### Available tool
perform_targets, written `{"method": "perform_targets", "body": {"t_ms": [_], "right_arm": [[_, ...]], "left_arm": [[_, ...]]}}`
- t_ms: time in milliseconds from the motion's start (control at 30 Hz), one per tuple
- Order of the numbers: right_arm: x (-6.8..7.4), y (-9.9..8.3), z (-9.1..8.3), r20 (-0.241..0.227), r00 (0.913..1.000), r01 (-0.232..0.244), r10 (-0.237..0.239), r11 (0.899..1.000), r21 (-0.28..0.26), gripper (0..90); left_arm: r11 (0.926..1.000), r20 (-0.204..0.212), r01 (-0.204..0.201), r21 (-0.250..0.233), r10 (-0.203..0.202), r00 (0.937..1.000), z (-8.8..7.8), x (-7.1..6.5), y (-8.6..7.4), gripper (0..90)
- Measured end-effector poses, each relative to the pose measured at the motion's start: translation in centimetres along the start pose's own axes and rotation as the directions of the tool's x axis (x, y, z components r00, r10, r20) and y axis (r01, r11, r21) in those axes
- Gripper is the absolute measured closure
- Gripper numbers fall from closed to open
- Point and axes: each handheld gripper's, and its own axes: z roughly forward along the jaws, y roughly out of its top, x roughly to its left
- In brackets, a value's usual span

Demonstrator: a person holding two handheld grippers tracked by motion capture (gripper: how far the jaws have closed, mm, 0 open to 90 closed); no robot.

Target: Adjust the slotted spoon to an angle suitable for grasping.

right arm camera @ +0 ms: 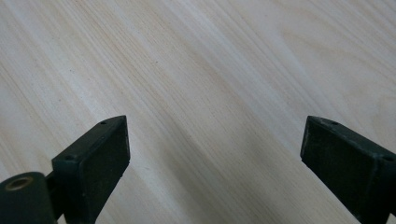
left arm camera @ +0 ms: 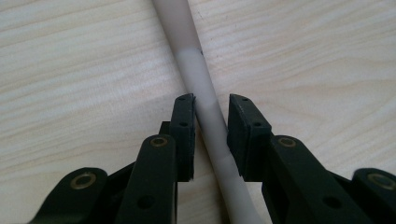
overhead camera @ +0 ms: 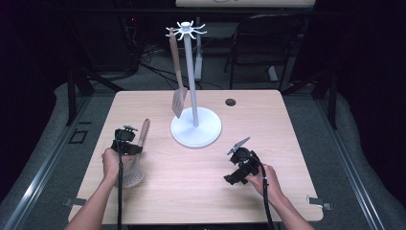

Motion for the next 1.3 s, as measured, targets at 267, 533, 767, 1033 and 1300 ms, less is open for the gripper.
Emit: {"method": "perform_targets", "body": {"t_ms": [267, 533, 767, 1033, 1300], "right_arm": [[0.1, 0.1, -0.1, 0.002, 0.9999, 0.01, -0.01, 1.0, 0.002, 7.9], [0.0, 0.0, -0.1, 0.003, 1.0, 0.009, -0.009, 1.0, 0.003, 8.0], [0.1, 0.0, -0.1, 0.0, 1.0, 0.006, -0.006, 1.0, -0.003, 8.1], [0.0, 0.0, -0.1, 0.001, 1.0, 0.005, -0.005, 1.0, -0.003, 8.1], [0.1, 0.1, -0.1, -0.001, 0.9999, 0.012, -0.012, 1.0, 0.005, 8.1]], "left_arm": [[0.9999, -0.008, 0.015, -0.004, -0.015, 0.9999, 0.5, -0.1, 0.2, 68.2], [0.9999, -0.027, 0.007, 0.01, -0.007, 0.9996, 1.0, -0.2, 0.4, 69.1], [0.9996, 0.003, -0.01, 0.027, 0.01, 1.0, 0.7, -0.2, 0.4, 71.0], [0.9989, 0.013, -0.026, 0.039, 0.026, 0.9996, 0.4, -0.2, 0.2, 73.4], [0.9978, 0.037, -0.035, 0.057, 0.033, 0.9988, -0.1, 0.2, -0.5, 75.6]]}}
